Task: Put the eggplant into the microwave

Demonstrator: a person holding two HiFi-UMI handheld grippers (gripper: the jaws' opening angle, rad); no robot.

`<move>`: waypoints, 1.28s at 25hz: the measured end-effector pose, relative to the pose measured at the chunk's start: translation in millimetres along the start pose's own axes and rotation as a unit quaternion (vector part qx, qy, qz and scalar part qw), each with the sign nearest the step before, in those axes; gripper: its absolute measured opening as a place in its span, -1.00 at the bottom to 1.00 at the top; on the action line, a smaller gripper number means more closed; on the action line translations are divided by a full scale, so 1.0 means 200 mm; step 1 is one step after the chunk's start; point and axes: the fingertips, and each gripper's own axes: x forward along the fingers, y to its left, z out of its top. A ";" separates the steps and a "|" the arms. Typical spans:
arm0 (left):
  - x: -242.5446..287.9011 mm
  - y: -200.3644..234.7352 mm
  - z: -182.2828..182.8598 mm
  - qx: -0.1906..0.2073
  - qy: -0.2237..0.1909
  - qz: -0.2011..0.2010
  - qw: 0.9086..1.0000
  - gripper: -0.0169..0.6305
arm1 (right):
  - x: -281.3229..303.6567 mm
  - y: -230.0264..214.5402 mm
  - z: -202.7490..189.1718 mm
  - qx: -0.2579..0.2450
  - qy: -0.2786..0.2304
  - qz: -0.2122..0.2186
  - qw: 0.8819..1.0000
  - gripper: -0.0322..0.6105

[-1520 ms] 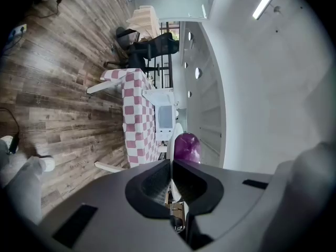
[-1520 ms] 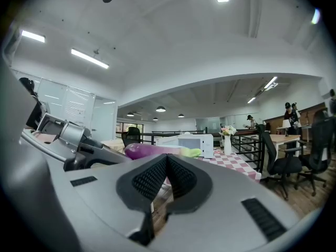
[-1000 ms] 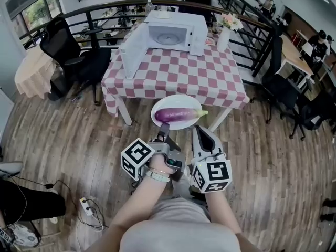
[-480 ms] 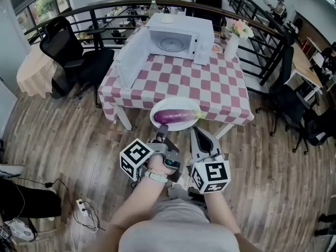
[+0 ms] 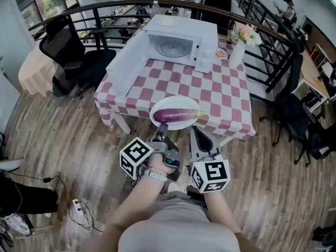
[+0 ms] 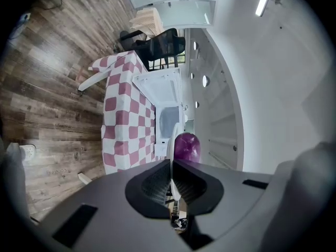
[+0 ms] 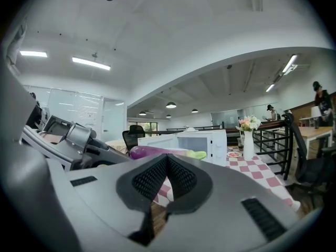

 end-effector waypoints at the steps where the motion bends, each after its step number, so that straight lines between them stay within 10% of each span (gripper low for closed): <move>1: 0.04 0.00 0.00 -0.001 -0.003 -0.001 1.000 -0.91 | 0.02 -0.03 0.00 -0.001 0.000 0.002 1.000 -0.82; 32: 0.83 0.00 0.19 -0.019 -0.004 0.013 1.000 -0.91 | 0.66 -0.50 -0.10 0.027 0.032 0.006 0.999 -0.82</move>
